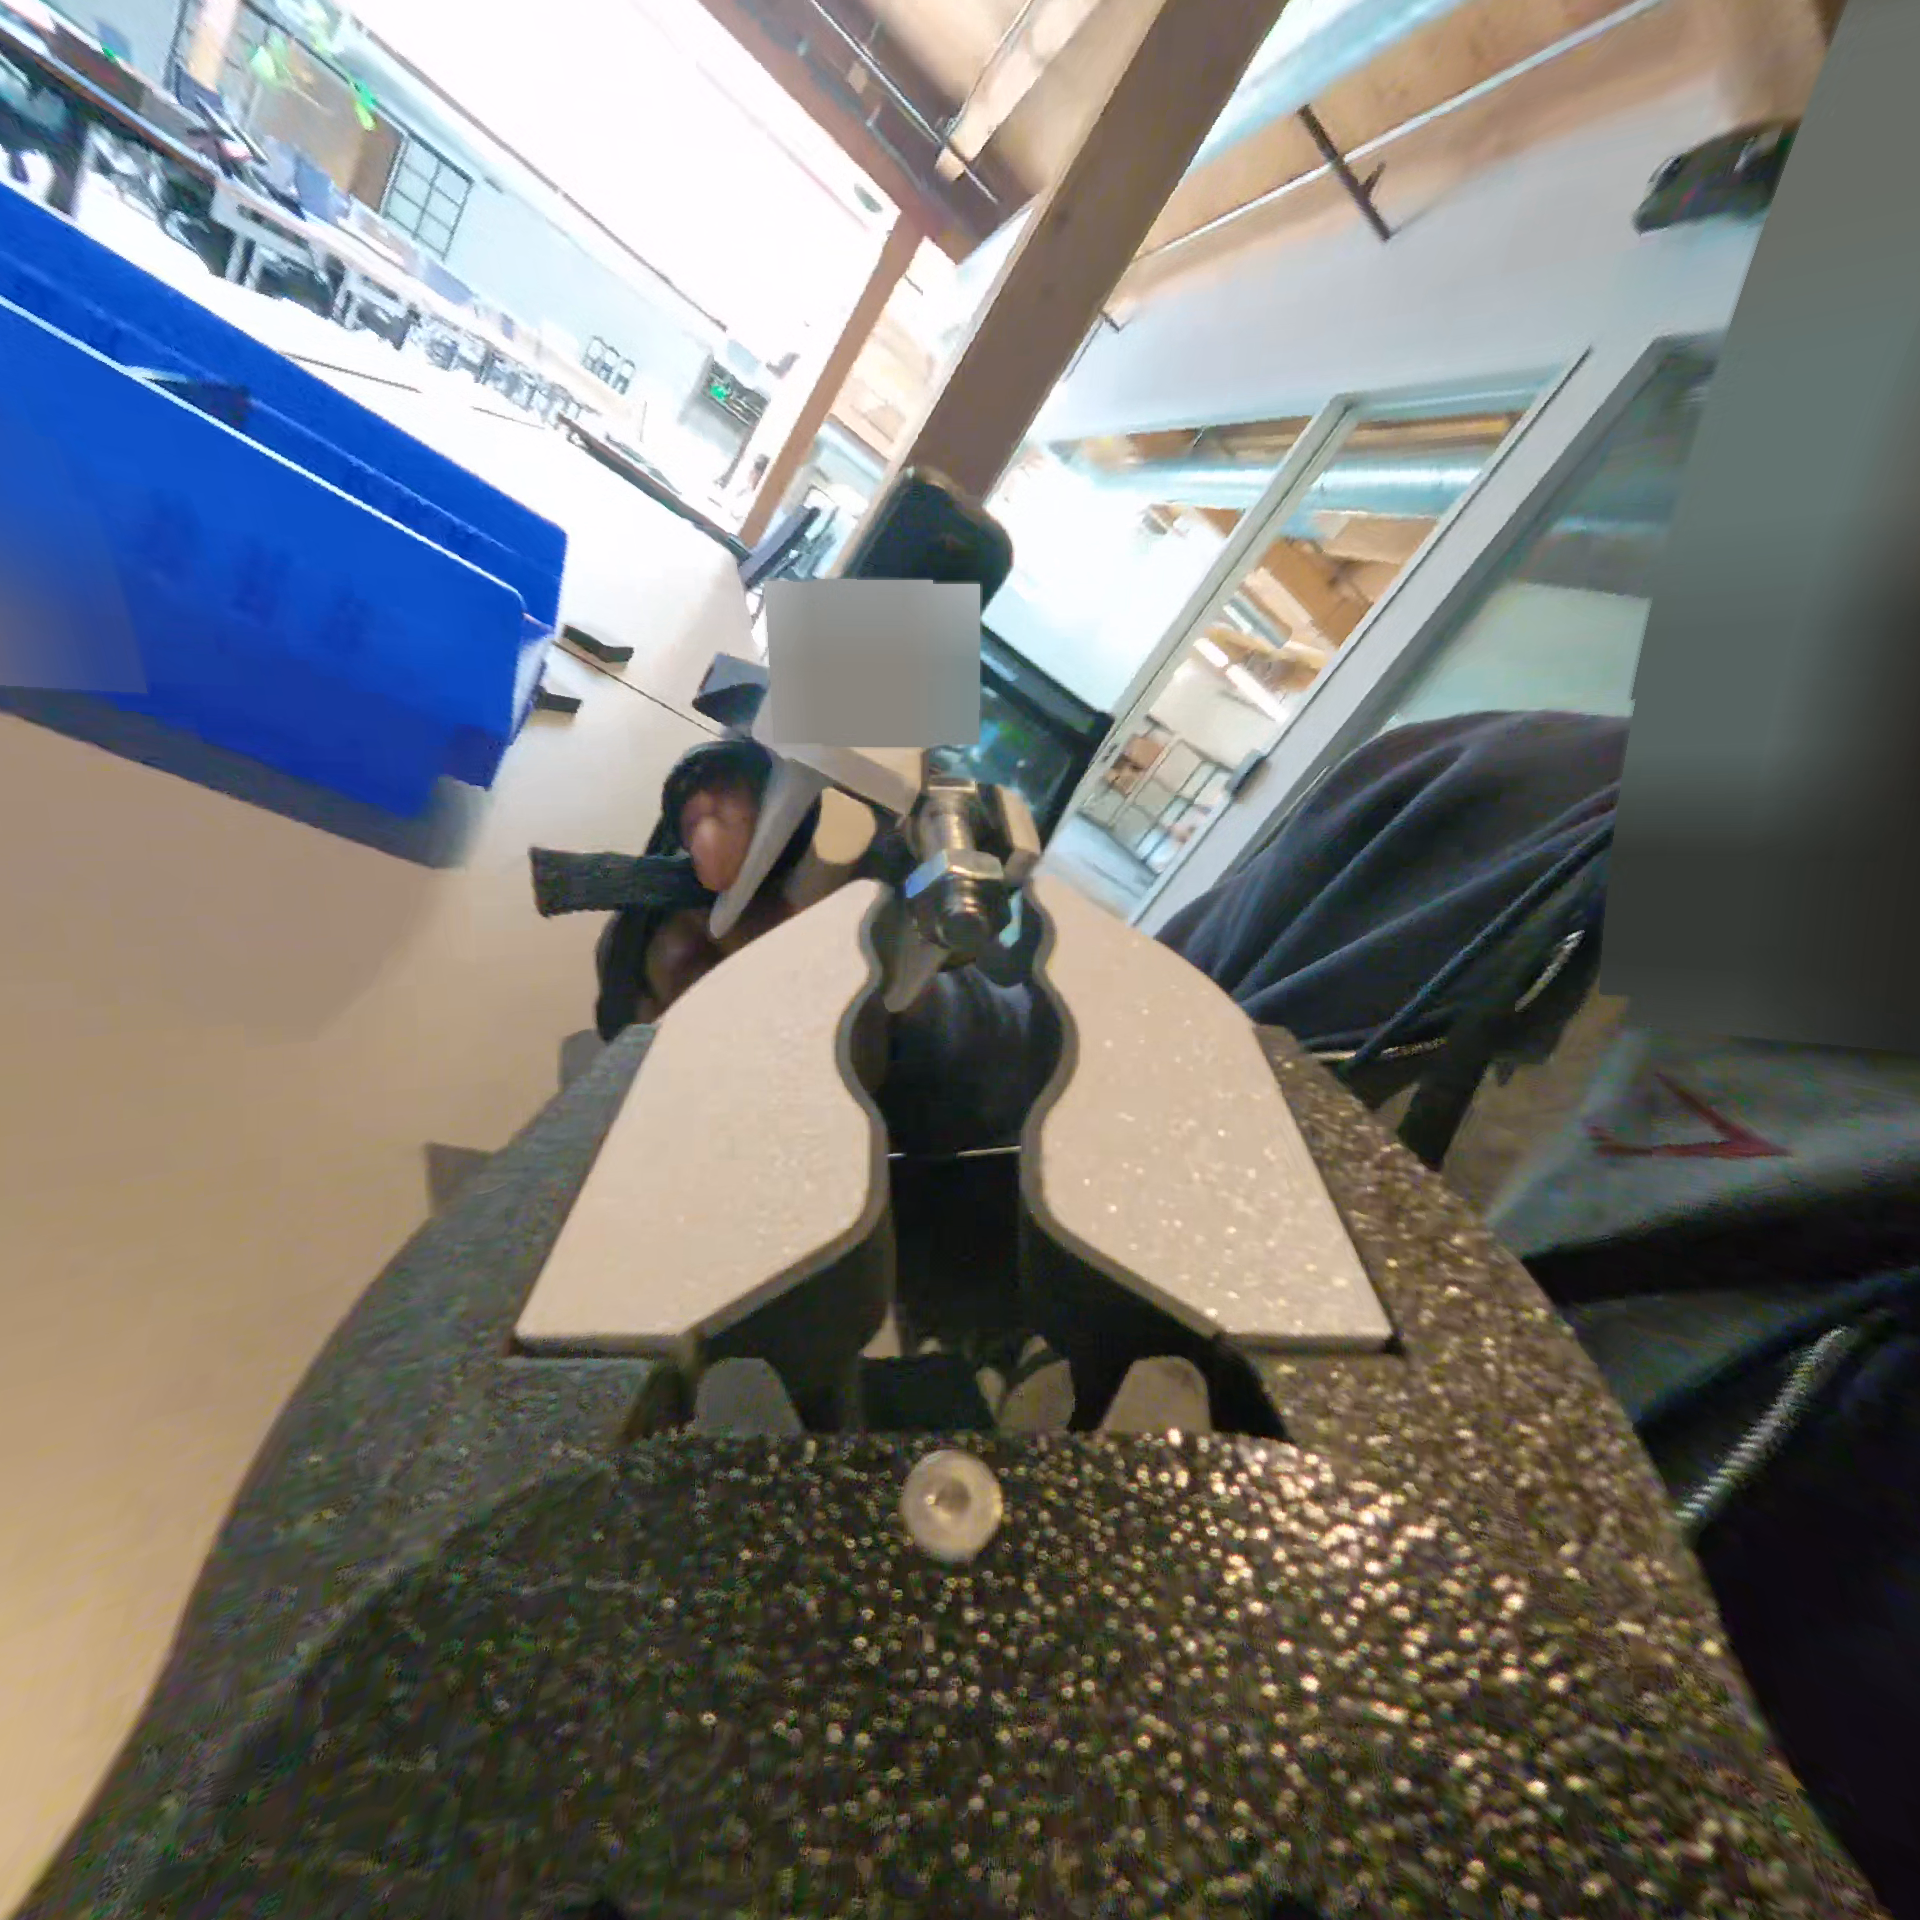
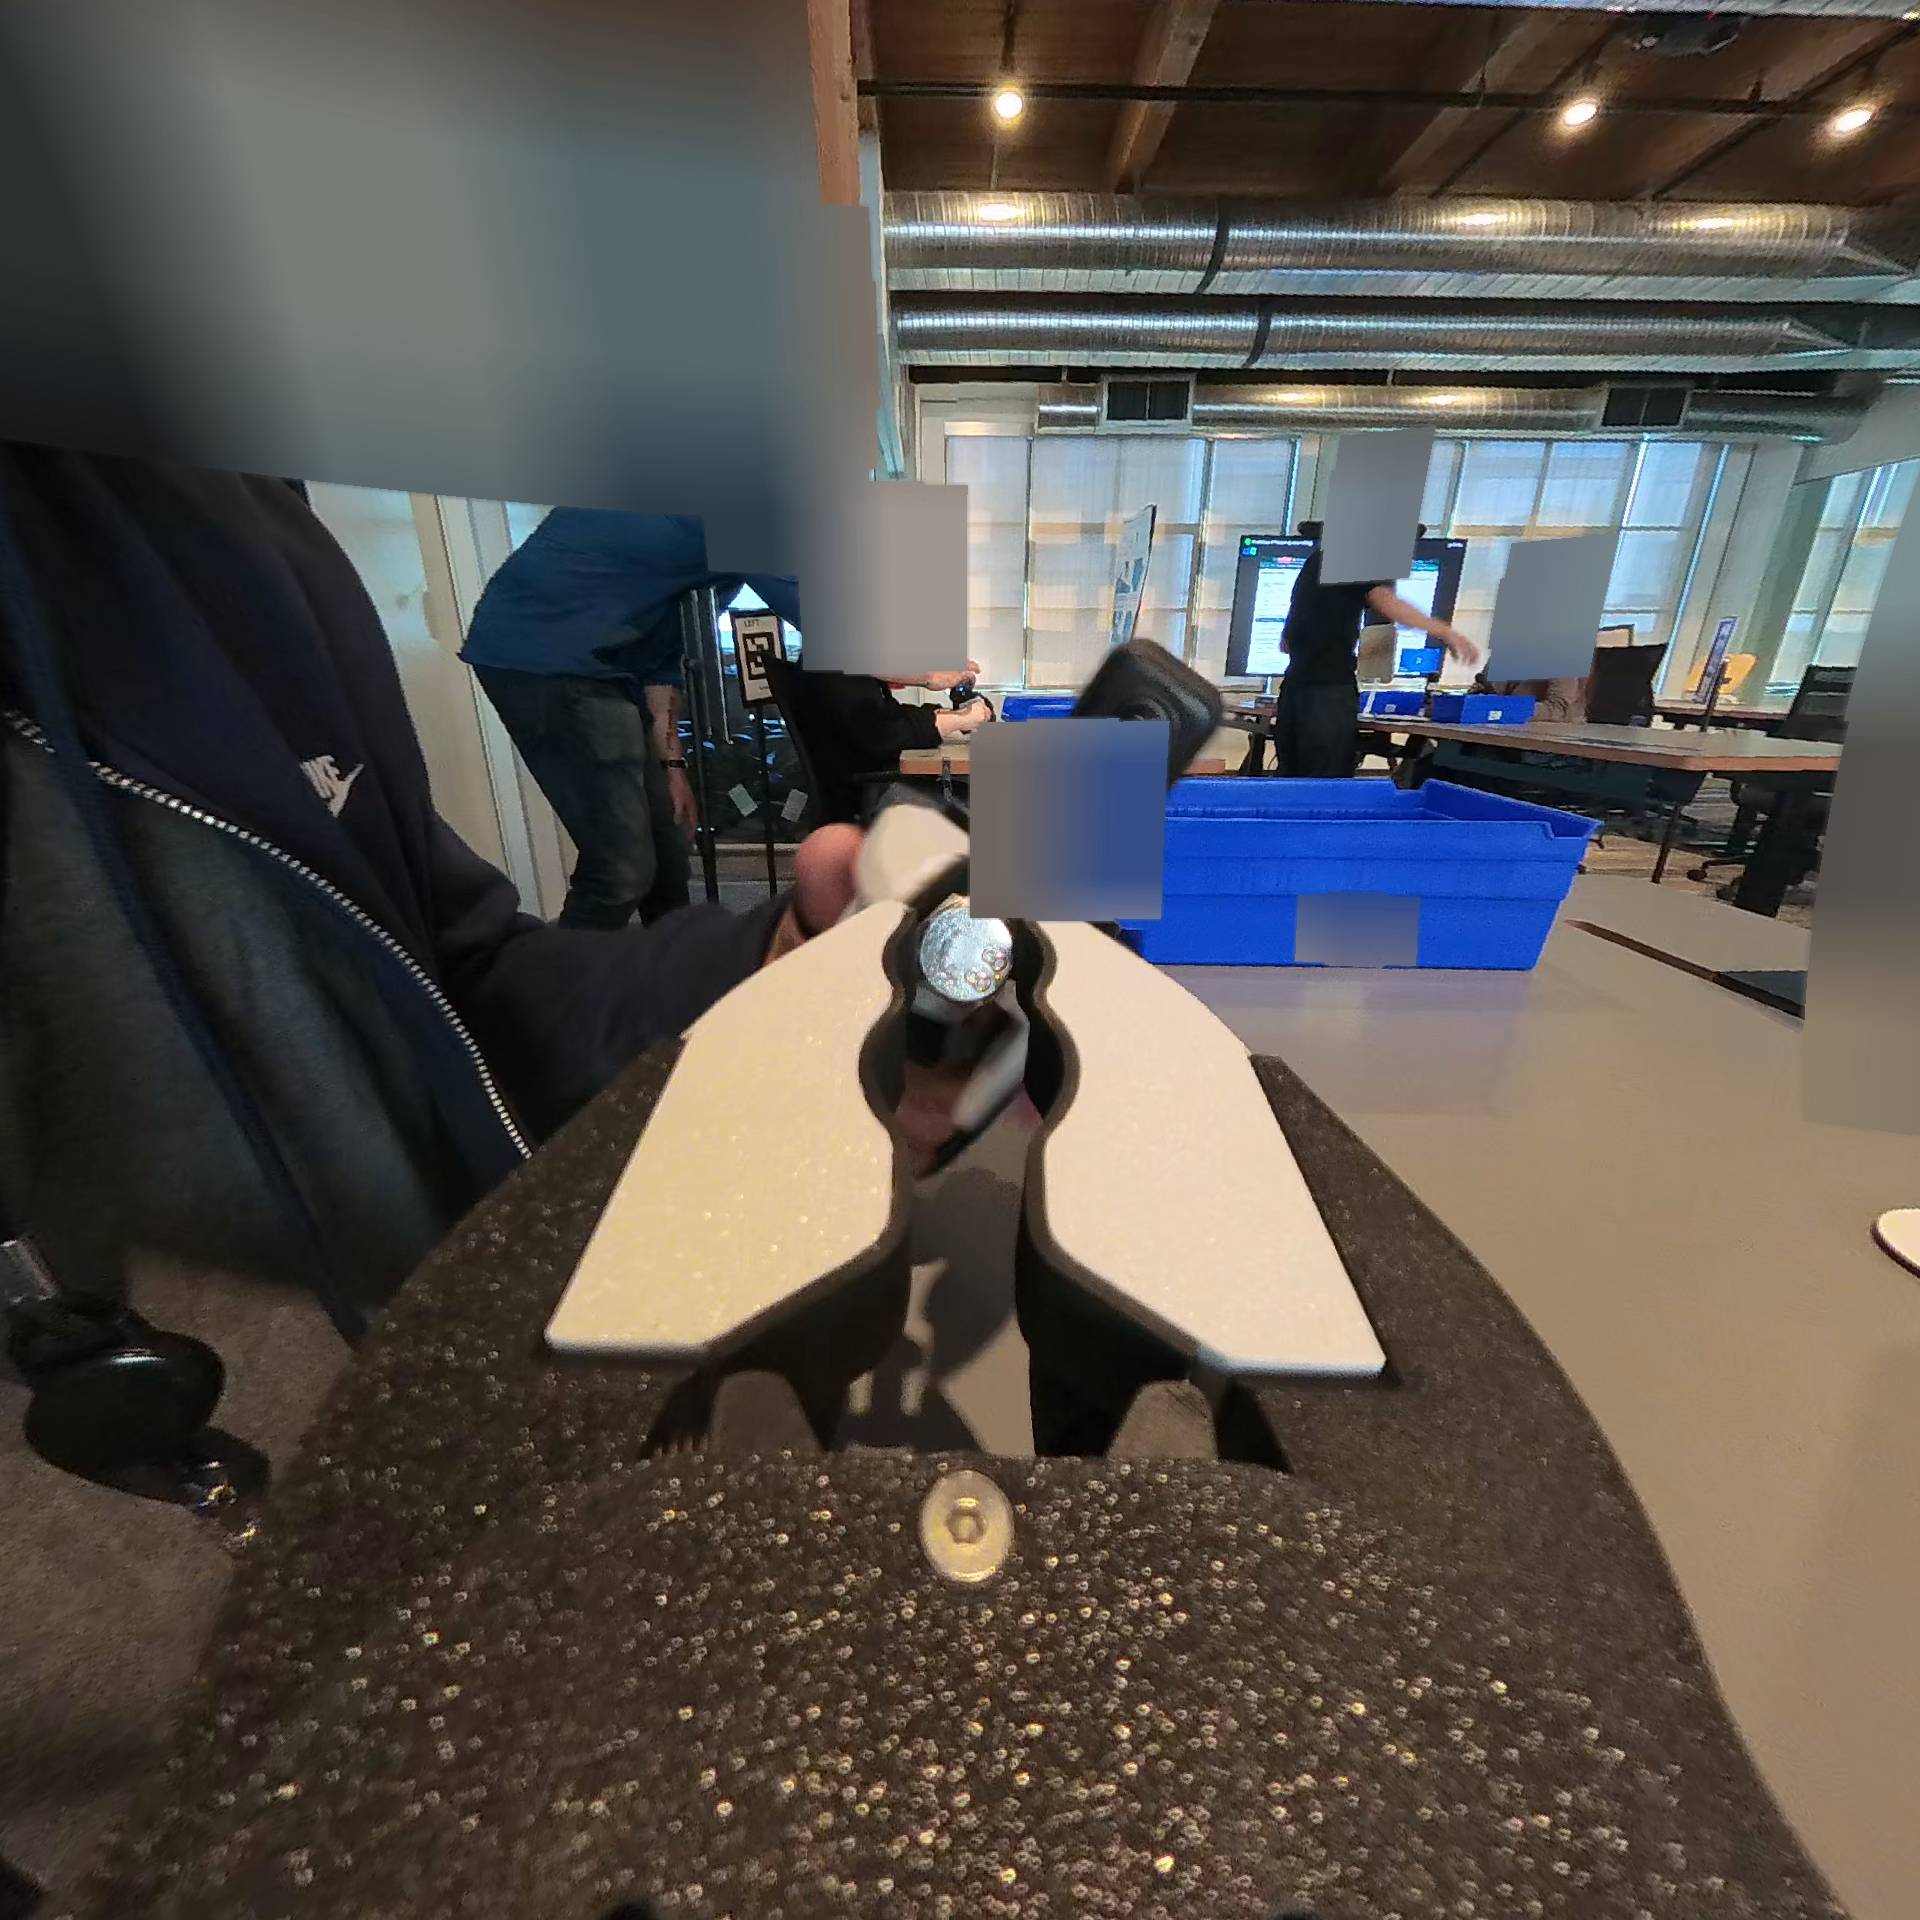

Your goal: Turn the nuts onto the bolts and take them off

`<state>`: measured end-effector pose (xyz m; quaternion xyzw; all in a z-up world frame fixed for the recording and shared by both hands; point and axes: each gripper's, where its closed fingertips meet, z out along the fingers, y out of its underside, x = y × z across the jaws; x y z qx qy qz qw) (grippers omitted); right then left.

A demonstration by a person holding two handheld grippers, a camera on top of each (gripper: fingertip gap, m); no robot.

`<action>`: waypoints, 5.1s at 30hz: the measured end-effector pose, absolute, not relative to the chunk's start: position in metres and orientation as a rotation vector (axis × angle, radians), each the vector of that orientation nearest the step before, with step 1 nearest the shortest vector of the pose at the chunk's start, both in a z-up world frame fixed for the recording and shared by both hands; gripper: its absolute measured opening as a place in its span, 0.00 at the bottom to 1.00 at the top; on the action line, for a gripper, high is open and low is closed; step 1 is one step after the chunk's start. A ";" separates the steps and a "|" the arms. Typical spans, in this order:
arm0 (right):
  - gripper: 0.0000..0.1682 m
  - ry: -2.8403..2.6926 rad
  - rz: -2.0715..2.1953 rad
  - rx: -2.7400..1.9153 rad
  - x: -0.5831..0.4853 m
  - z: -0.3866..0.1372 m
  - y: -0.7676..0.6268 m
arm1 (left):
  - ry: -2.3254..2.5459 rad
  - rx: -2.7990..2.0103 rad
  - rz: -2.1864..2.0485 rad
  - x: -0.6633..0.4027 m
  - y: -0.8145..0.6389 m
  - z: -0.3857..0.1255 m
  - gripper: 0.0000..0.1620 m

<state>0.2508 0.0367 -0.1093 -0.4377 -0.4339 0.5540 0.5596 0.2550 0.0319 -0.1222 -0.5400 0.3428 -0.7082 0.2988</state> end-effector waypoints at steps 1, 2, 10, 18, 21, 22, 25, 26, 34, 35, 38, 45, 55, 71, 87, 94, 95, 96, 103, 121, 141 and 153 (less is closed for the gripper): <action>0.10 -1.019 1.310 -1.030 0.251 -0.109 0.037 | 0.938 -1.429 -1.821 0.256 0.033 -0.124 0.21; 0.10 -1.016 1.313 -1.029 0.252 -0.108 0.037 | 0.976 -1.415 -1.740 0.257 0.033 -0.126 0.28; 0.10 -1.009 1.325 -1.023 0.253 -0.107 0.037 | 1.155 -1.004 -0.888 0.253 0.041 -0.116 0.25; 0.10 -1.016 1.324 -1.024 0.252 -0.108 0.036 | 1.229 -0.941 -0.719 0.259 0.038 -0.125 0.16; 0.10 -1.019 1.321 -1.025 0.251 -0.108 0.036 | 1.213 -0.980 -0.737 0.258 0.041 -0.126 0.11; 0.10 -1.019 1.323 -1.024 0.251 -0.108 0.036 | 1.213 -0.997 -0.758 0.258 0.040 -0.126 0.11; 0.10 -1.016 1.325 -1.022 0.252 -0.108 0.036 | 1.197 -1.106 -0.932 0.259 0.039 -0.126 0.11; 0.10 -1.016 1.323 -1.023 0.252 -0.108 0.036 | 1.181 -1.165 -1.038 0.259 0.038 -0.126 0.11; 0.10 -1.006 1.319 -1.029 0.252 -0.108 0.038 | 0.824 -1.459 -2.050 0.261 0.030 -0.126 0.11; 0.10 -1.006 1.319 -1.028 0.253 -0.108 0.038 | 0.829 -1.442 -2.044 0.262 0.030 -0.126 0.11; 0.10 -1.015 1.313 -1.030 0.251 -0.108 0.037 | 0.890 -1.417 -1.931 0.261 0.031 -0.125 0.19; 0.10 -0.986 1.321 -1.025 0.255 -0.106 0.039 | 0.997 -1.337 -1.503 0.253 0.045 -0.126 0.25; 0.10 -0.967 1.345 -1.017 0.257 -0.104 0.041 | 1.169 -1.173 -1.117 0.248 0.042 -0.126 0.07; 0.10 -0.987 1.359 -1.018 0.255 -0.106 0.038 | 1.187 -1.185 -1.156 0.248 0.038 -0.125 0.05; 0.10 -1.027 1.322 -1.060 0.248 -0.113 0.039 | 1.198 -1.219 -1.114 0.241 0.039 -0.120 0.04; 0.10 -1.024 1.317 -1.065 0.248 -0.114 0.040 | 1.169 -1.202 -1.141 0.241 0.039 -0.118 0.04; 0.10 -1.024 1.318 -1.065 0.248 -0.114 0.040 | 1.165 -1.198 -1.143 0.241 0.040 -0.118 0.04; 0.10 -1.023 1.319 -1.063 0.248 -0.114 0.039 | 1.163 -1.193 -1.146 0.241 0.039 -0.117 0.04; 0.10 -1.027 1.316 -1.059 0.248 -0.114 0.039 | 1.144 -1.174 -1.157 0.242 0.039 -0.115 0.04; 0.10 -1.043 1.278 -1.073 0.247 -0.115 0.039 | 1.139 -1.142 -1.154 0.243 0.039 -0.115 0.04; 0.10 -1.020 1.422 -1.092 0.248 -0.115 0.039 | 1.252 -0.979 -0.751 0.239 0.039 -0.116 0.13; 0.10 -1.148 1.312 -1.110 0.236 -0.127 0.029 | 1.436 -0.985 -0.563 0.243 0.034 -0.134 0.14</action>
